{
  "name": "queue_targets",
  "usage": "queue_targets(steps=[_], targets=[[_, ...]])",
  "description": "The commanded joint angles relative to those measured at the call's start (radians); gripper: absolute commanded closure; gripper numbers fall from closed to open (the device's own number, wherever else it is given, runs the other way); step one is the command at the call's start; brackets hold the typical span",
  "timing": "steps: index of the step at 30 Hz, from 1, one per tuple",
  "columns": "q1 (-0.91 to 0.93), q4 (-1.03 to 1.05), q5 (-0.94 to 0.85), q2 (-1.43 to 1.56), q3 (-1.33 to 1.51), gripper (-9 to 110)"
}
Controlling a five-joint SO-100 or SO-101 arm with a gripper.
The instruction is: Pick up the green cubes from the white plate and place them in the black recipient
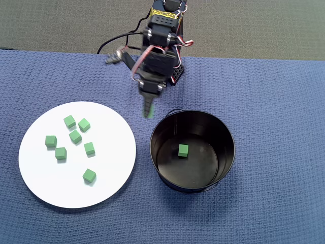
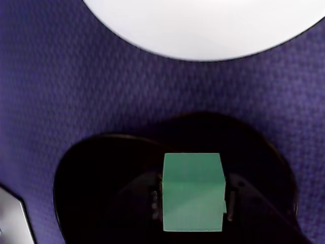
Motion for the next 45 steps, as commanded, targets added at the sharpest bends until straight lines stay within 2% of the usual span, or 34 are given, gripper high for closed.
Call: queue_targets(steps=[1,5,11,13,14,16,23,26,30,35,39,45], targets=[[-0.175,-0.221,0.043,-0.023,0.104,102],[-0.295,-0.347,0.103,-0.135,0.124,102],[-0.351,-0.370,0.129,-0.230,0.052,99],[-0.362,-0.331,0.104,-0.227,0.037,73],[-0.362,-0.313,0.101,-0.218,0.031,68],[-0.347,-0.296,0.089,-0.195,0.028,67],[-0.241,-0.252,0.021,-0.135,-0.023,74],[-0.114,-0.156,-0.037,-0.129,-0.091,76],[0.106,-0.060,-0.225,-0.230,-0.179,76],[0.374,-0.187,-0.422,-0.310,-0.106,77],[0.474,-0.247,-0.531,-0.407,-0.060,77],[0.552,-0.304,-0.514,-0.565,-0.097,83]])
